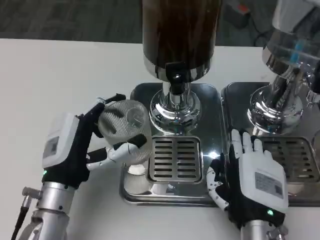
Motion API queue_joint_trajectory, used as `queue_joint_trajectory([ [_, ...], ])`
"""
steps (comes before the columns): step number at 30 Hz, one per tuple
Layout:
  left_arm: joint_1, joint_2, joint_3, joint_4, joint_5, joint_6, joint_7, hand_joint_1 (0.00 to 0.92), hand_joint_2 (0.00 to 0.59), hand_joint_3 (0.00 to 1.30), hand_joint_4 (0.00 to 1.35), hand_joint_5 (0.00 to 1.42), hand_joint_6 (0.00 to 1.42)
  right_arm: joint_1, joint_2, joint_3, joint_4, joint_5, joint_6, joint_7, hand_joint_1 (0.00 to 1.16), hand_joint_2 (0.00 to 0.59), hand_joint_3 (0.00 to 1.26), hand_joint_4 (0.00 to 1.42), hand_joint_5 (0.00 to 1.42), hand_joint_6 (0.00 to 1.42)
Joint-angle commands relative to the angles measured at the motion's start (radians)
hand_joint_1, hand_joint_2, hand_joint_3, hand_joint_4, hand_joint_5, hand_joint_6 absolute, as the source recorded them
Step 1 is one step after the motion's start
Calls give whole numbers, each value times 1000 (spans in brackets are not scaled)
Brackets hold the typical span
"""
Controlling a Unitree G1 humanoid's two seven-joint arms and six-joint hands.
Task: Grasp the cup under the faucet to collect the drink, then remove the cup.
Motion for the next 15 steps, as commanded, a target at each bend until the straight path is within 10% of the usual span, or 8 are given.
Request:
queue_joint_trajectory([
  [1, -48, -12, -15, -9, 14, -10, -4, 411, 174, 354, 499, 708, 838, 13, 11, 10, -30, -31, 19, -28, 344, 544, 34, 0, 0, 35],
  [15, -95, -38, -72, 36, 54, 6, 7, 427, 173, 354, 489, 708, 815, 53, 21, 15, -94, -86, 48, -41, 346, 544, 34, 0, 0, 20],
])
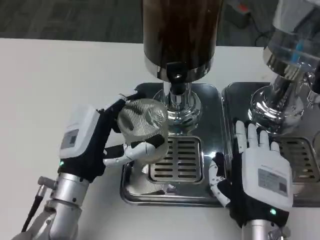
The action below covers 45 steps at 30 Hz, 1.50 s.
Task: Grasp the cup under the faucet to collect the drink, then remove the cup.
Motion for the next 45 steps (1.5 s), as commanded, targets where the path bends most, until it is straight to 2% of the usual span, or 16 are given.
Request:
queue_joint_trajectory([
  [1, -36, -19, -15, 27, 9, 0, 14, 428, 173, 354, 489, 708, 815, 23, 6, -6, -24, -13, 16, -16, 346, 544, 34, 0, 0, 20],
  [15, -112, -54, -90, 107, 76, 20, 59, 438, 176, 354, 489, 702, 815, 57, 24, -25, -53, -4, 44, -33, 347, 544, 34, 0, 0, 5],
  [24, -141, -80, -117, 138, 89, 31, 73, 441, 177, 354, 489, 693, 815, 67, 32, -34, -58, 5, 44, -27, 347, 544, 34, 0, 0, 4],
  [32, -150, -75, -152, 143, 102, 35, 73, 437, 173, 342, 473, 684, 781, 70, 33, -37, -65, 12, 47, -10, 347, 547, 34, 0, 0, 3],
  [34, -151, -72, -155, 144, 99, 32, 68, 392, 155, 316, 452, 672, 746, 67, 33, -36, -66, 12, 46, -9, 347, 548, 34, 0, 0, 3],
  [36, -149, -67, -154, 140, 98, 39, 79, 269, 137, 288, 432, 663, 705, 66, 34, -35, -66, 11, 45, -8, 347, 548, 36, 0, 0, 3],
  [38, -144, -62, -150, 138, 91, 40, 86, 233, 129, 275, 416, 663, 692, 66, 35, -36, -64, 14, 44, -8, 347, 548, 39, 0, 0, 3],
  [39, -142, -60, -147, 137, 87, 38, 87, 162, 81, 228, 372, 635, 653, 66, 35, -37, -64, 16, 43, -9, 347, 548, 40, 0, 0, 3],
  [41, -142, -50, -142, 144, 68, 17, 50, 77, 62, 134, 295, 547, 544, 65, 35, -39, -61, 22, 39, -10, 347, 548, 41, 0, 0, 3],
  [45, -133, -37, -135, 140, 51, 6, 31, 4, 39, 48, 224, 464, 431, 61, 30, -38, -57, 30, 33, -8, 348, 548, 43, 0, 0, 2],
])
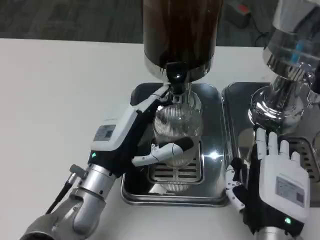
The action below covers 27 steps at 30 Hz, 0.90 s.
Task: Grasp the cup under the faucet to collect the drink, then remove the cup.
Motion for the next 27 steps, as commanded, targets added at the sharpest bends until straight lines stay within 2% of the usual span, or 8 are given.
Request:
queue_joint_trajectory([
  [1, 6, 20, 14, 2, -26, -19, -18, 1, 34, 44, 219, 454, 405, 5, 14, 3, -15, 18, -8, 8, 348, 548, 43, 0, 0, 2],
  [11, 51, 52, 66, -27, -99, -89, -60, 0, 20, 26, 192, 417, 311, 1, 6, 3, -8, 28, -23, 5, 346, 541, 44, 0, 0, 0],
  [17, 120, 149, 71, -127, -28, -65, 0, 0, 30, 12, 204, 413, 274, -10, -12, 4, -7, 17, -19, 37, 327, 510, 35, 0, 0, 0],
  [21, 167, 197, 81, -184, -11, -26, 0, 0, 35, 0, 94, 311, 167, -22, -33, 14, -5, -5, -26, 45, 313, 495, 25, 0, 0, 0],
  [23, 185, 221, 82, -211, 0, -7, -7, 0, 48, 0, 7, 219, 70, -32, -46, 15, -5, -4, -36, 58, 311, 494, 25, 0, 0, 0],
  [27, 215, 259, 88, -263, 1, 2, -26, 0, 54, 0, 0, 83, 2, -44, -68, 17, -12, -10, -47, 75, 306, 493, 24, 0, 0, 0],
])
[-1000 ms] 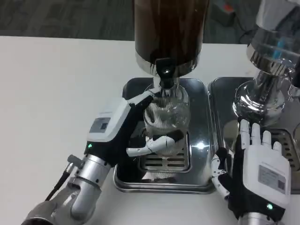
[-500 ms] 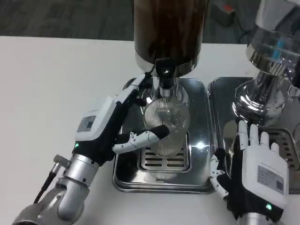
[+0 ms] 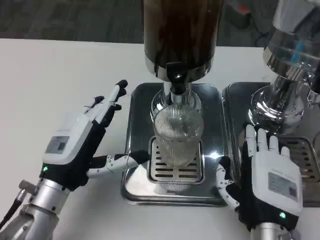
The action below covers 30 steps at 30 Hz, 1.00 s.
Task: Grasp the cup under the faucet to collect the drink, then remove the cup.
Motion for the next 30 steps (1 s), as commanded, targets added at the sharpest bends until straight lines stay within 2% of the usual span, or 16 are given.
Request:
queue_joint_trajectory([
  [1, 33, 45, 17, -61, 6, 4, -33, 0, 60, 0, 0, 17, 0, -15, -26, 0, -13, -14, -18, 21, 305, 493, 24, 0, 0, 0],
  [4, 50, 65, 36, -86, -22, -16, -81, 0, 61, 0, 0, 0, 0, -17, -47, 1, -15, -29, -20, 26, 303, 493, 24, 0, 0, 0],
  [7, 62, 75, 66, -85, -105, -76, -156, 0, 73, 0, 0, 0, 0, -17, -62, -1, -20, -34, -23, 35, 299, 494, 24, 0, 0, 0],
  [10, 65, 73, 94, -75, -182, -126, -232, 0, 76, 0, 0, 0, 0, -17, -68, -5, -23, -32, -23, 39, 275, 490, 12, 0, 0, 0],
  [15, 74, 73, 142, -131, -240, -191, -296, 0, 81, 0, 0, 0, 0, -18, -71, -1, -19, -37, -22, 37, 268, 490, 14, 0, 0, 0],
  [18, 63, 65, 157, -164, -413, -245, -440, 0, 86, 0, 0, 0, 0, -20, -68, -2, -12, -32, -21, 39, 264, 490, 14, 0, 0, 0],
  [21, 49, 48, 148, -178, -637, -241, -656, 0, 90, 0, 0, 0, 0, -19, -65, -5, -13, -27, -21, 39, 261, 490, 14, 0, 0, 0],
  [25, 45, 11, 164, -222, -916, -180, -942, 0, 90, 0, 0, 0, 0, -24, -56, -4, -6, -26, -16, 38, 258, 490, 9, 0, 0, 0],
  [30, 58, -20, 219, -301, -1092, -70, -1163, 0, 89, 0, 0, 0, 0, -25, -33, -15, -1, -11, -8, 39, 255, 490, 6, 0, 0, 0],
])
